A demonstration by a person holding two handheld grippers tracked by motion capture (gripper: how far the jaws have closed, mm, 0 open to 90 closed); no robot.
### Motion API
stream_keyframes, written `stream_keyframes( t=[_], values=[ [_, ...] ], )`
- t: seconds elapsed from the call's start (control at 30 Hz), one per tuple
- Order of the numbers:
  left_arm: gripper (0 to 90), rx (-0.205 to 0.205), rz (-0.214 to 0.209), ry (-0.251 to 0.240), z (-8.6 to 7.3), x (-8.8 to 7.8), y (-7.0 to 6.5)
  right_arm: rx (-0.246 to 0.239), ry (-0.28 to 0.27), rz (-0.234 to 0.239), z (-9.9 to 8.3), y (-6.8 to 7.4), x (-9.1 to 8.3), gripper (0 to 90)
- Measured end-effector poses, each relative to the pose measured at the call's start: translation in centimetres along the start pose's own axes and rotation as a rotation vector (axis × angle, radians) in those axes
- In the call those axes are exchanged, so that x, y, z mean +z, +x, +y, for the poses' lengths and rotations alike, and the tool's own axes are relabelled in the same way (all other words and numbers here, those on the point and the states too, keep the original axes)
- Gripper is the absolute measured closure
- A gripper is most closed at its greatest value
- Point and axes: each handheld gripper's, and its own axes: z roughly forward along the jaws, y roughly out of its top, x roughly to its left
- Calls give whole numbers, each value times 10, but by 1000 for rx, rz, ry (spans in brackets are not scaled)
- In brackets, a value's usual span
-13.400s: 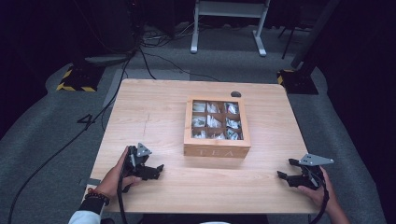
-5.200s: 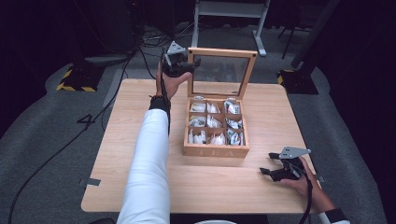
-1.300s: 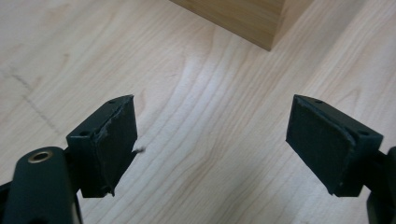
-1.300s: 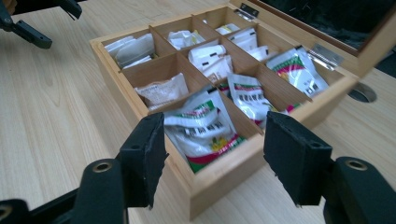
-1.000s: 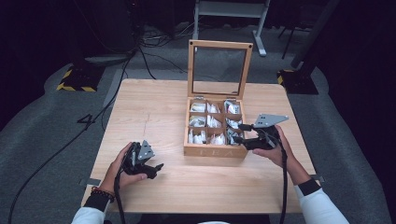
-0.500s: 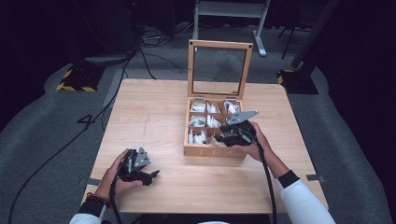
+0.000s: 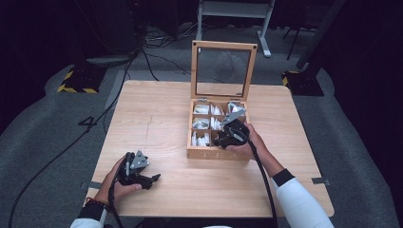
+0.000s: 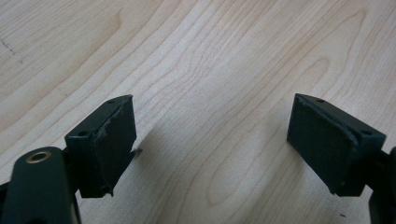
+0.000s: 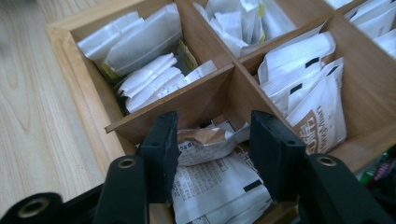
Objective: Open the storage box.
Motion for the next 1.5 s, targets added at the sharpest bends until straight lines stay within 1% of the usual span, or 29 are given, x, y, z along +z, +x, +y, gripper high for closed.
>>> stream_keyframes(
  t=[0.07, 0.1, 0.17, 0.2, 0.23, 0.27, 0.33, 0.47, 0.6, 0.67, 0.77, 0.8, 1.0, 1.17, 1.27, 1.5],
  values=[
    [161, -15, -9, -8, -1, 1, 1, 3, 16, -2, 2, 1, 2, 567],
    [161, -15, -11, -10, -2, 0, 1, 1, 24, -2, 3, 0, 3, 607],
    [162, -18, -17, -14, -3, 1, 2, -9, 34, 17, 3, 0, 4, 684],
    [161, -23, -22, -17, -3, 1, 3, -14, 37, 12, 3, 1, 4, 736],
    [161, -29, -31, -23, -4, 2, 3, -19, 40, -2, 3, 2, 5, 764],
    [162, -45, -43, -20, -4, 2, 4, -25, 42, -6, 2, 3, 5, 793],
    [161, -37, -48, -18, -4, 2, 5, -28, 40, -10, 1, 3, 4, 846],
    [158, -39, -49, -19, -3, 3, 5, -36, 29, -9, -1, 4, 2, 870],
    [155, -41, -46, -18, -3, 3, 5, -38, -10, -9, -5, 4, -3, 890],
    [149, -41, -47, -14, -2, 3, 5, -34, -26, -20, -6, 4, -5, 893],
    [137, -40, -50, -14, -2, 4, 6, -28, -69, -7, -9, 2, -10, 895],
    [134, -43, -52, -13, -1, 5, 6, -27, -73, 0, -10, 2, -11, 895],
    [113, -36, -56, -10, 0, 6, 8, -30, -121, -13, -11, 2, -18, 897],
    [96, -29, -63, -5, 1, 8, 9, -26, -161, -7, -13, -1, -26, 898],
    [92, -21, -65, -4, 2, 8, 10, -31, -174, -16, -13, -2, -29, 899],
    [92, -21, -65, -4, 2, 8, 10, -34, -214, -19, -12, -2, -39, 899]
  ],
)
